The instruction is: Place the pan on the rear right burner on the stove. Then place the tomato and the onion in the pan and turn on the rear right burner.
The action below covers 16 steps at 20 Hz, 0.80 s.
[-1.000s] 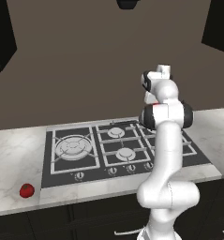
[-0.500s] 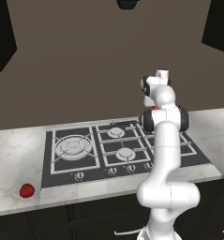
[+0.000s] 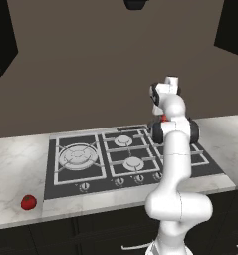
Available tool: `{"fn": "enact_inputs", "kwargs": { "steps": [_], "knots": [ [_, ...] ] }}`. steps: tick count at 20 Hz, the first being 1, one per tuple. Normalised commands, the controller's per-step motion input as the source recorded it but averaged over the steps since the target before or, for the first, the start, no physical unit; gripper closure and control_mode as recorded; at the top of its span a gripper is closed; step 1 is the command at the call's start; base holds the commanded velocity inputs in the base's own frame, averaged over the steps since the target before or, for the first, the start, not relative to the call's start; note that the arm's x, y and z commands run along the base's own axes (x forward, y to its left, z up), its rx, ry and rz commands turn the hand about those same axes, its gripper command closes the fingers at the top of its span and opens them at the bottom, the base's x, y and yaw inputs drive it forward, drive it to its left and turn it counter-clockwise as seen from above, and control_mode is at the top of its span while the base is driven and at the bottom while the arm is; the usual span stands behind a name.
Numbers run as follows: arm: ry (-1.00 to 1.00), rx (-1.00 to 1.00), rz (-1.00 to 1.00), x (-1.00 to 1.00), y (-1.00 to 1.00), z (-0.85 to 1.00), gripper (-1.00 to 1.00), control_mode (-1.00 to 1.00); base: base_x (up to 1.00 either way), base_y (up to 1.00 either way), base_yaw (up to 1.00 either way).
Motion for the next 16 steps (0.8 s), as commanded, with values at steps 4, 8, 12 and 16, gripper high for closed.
{"fn": "enact_inputs", "kwargs": {
  "steps": [4, 8, 12, 16],
  "knots": [
    [0.0, 0.0, 0.0, -0.19, 0.0, -0.03, -1.0, -1.0, 0.0, 0.0, 0.0],
    [-0.05, 0.0, 0.0, -0.62, 0.0, 0.25, -1.0, -1.0, 0.0, 0.0, 0.0],
    [-0.05, 0.0, 0.0, -0.48, 0.0, 0.41, -1.0, -1.0, 0.0, 0.0, 0.0],
    [-0.03, 0.0, 0.0, -0.25, 0.0, 0.16, -1.0, -1.0, 0.0, 0.0, 0.0]
  ]
}}
